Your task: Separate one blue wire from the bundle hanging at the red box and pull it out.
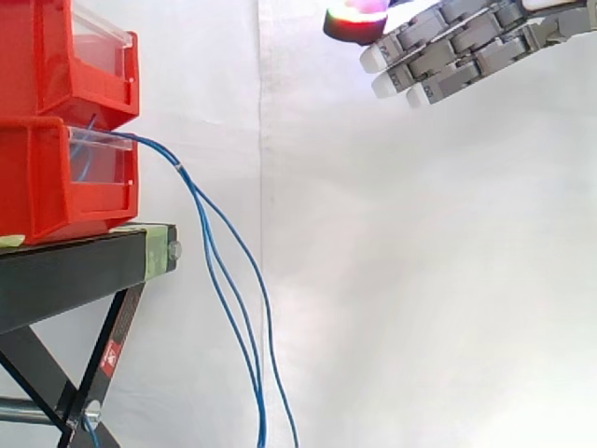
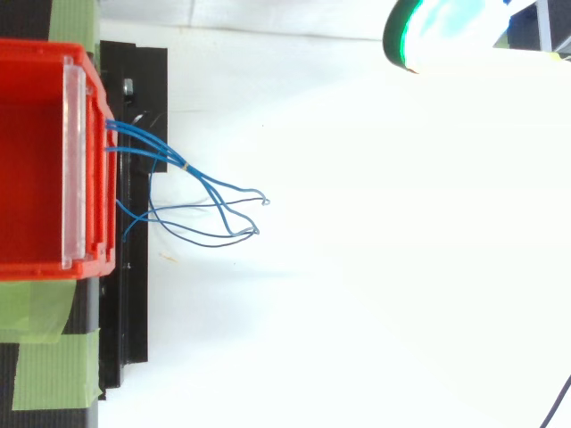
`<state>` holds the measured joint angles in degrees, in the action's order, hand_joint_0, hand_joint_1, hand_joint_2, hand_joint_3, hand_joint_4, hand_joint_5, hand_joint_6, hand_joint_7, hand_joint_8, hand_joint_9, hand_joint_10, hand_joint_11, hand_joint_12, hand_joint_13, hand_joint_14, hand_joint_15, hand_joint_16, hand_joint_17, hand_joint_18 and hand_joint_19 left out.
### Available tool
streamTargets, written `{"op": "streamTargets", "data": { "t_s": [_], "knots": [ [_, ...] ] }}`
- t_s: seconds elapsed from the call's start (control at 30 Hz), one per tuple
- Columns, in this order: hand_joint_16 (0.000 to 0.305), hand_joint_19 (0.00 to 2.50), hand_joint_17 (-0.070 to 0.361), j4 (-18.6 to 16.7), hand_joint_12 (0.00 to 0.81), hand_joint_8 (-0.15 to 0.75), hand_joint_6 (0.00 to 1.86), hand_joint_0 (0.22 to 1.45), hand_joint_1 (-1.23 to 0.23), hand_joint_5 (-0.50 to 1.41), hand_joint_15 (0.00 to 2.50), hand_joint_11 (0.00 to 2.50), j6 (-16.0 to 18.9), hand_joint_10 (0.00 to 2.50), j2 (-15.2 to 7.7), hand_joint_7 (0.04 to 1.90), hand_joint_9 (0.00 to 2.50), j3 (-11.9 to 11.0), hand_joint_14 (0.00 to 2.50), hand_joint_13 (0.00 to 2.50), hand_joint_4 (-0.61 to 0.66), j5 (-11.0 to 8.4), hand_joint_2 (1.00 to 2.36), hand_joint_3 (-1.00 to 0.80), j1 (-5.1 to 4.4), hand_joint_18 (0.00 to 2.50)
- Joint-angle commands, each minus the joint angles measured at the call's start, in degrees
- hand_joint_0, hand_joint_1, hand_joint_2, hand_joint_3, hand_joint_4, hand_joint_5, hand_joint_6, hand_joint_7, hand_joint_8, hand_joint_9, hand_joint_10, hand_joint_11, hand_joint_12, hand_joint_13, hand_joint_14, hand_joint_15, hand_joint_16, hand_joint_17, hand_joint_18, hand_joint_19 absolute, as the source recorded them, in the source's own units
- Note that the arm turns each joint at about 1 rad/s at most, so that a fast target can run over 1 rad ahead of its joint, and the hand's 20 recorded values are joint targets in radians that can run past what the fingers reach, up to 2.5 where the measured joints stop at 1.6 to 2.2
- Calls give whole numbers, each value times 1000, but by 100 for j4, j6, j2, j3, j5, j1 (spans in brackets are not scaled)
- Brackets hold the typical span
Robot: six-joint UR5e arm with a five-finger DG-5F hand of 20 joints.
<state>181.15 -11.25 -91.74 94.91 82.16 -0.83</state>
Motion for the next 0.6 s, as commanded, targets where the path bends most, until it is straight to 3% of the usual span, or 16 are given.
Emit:
{"op": "streamTargets", "data": {
  "t_s": [0.0, 0.57],
  "knots": [
    [69, 56, 156, 16, 409, 317, 501, 470, -390, -252, 204, 133, 0, 3, -2, 694, 332, -7, 7, 126, 193, -25, 1000, -500, -5, 0],
    [69, 60, 156, 52, 409, 320, 501, 470, -393, -249, 202, 147, 0, 3, -11, 698, 340, 2, 5, 135, 199, -122, 1000, -500, -14, 0]
  ]
}}
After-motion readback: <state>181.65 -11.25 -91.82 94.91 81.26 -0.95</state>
